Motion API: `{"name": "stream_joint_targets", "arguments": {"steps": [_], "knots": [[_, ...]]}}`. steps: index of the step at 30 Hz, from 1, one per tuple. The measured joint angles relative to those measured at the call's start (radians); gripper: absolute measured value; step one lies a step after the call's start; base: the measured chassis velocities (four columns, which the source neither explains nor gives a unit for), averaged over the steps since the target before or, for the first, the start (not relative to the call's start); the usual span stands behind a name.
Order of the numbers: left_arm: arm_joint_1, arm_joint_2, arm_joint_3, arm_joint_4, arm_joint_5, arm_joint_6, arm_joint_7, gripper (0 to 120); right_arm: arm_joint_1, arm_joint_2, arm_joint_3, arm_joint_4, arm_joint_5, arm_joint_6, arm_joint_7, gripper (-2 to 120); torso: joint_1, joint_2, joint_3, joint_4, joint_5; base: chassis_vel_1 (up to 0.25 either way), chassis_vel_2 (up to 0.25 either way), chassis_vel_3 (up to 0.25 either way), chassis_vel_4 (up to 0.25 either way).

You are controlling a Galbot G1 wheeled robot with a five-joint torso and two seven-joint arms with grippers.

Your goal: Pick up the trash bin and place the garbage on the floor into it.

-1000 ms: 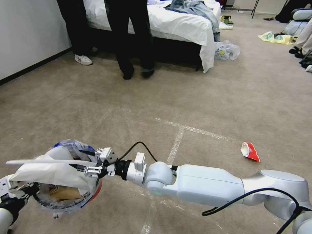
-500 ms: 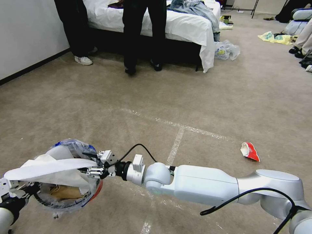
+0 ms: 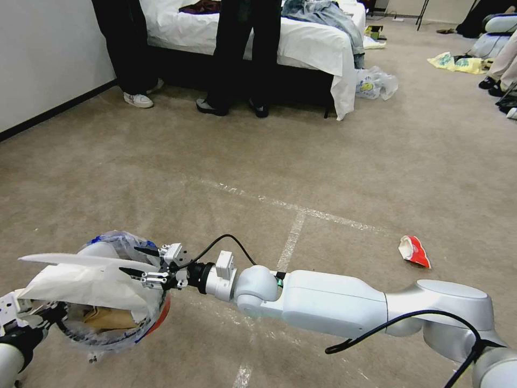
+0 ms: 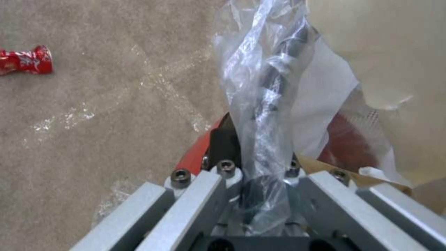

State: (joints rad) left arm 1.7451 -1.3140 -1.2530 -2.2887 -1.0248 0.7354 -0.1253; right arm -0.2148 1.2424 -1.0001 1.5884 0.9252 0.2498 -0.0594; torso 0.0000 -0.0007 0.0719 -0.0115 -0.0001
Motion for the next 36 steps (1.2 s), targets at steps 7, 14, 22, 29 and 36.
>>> {"name": "stream_joint_targets", "arguments": {"steps": [7,14,22,29,36], "knots": [[-0.004,0.001,0.003,0.003,0.001,0.0,0.0,1,0.0,0.004,-0.003,-0.003,0.006,-0.001,0.003,37,0.0,0.0,0.0,0.0,0.0,0.0,0.0,0.0,0.0],[-0.003,0.003,0.006,0.008,0.003,0.0,0.0,1,-0.002,0.016,-0.013,-0.015,0.021,-0.014,0.016,38,0.0,0.0,0.0,0.0001,0.0,0.0,0.0,0.0,0.0],[-0.009,0.012,0.005,0.024,0.002,0.0,0.0,1,0.005,0.004,-0.014,0.017,0.037,-0.025,0.023,50,0.0,0.0,0.0,0.0,0.0001,0.0,0.0,0.0,0.0],[-0.009,0.006,0.01,0.022,0.003,0.0,0.0,1,0.012,-0.001,-0.013,0.016,0.036,-0.026,0.024,75,0.0,0.0,0.0,0.0,0.0002,0.0,0.0,0.0,0.0],[-0.007,0.008,0.009,0.021,0.003,0.0,0.001,1,0.014,-0.001,-0.008,0.016,0.036,-0.026,0.024,82,0.0,0.0,0.0,0.0,0.0001,0.0,0.0,0.0,0.0]]}}
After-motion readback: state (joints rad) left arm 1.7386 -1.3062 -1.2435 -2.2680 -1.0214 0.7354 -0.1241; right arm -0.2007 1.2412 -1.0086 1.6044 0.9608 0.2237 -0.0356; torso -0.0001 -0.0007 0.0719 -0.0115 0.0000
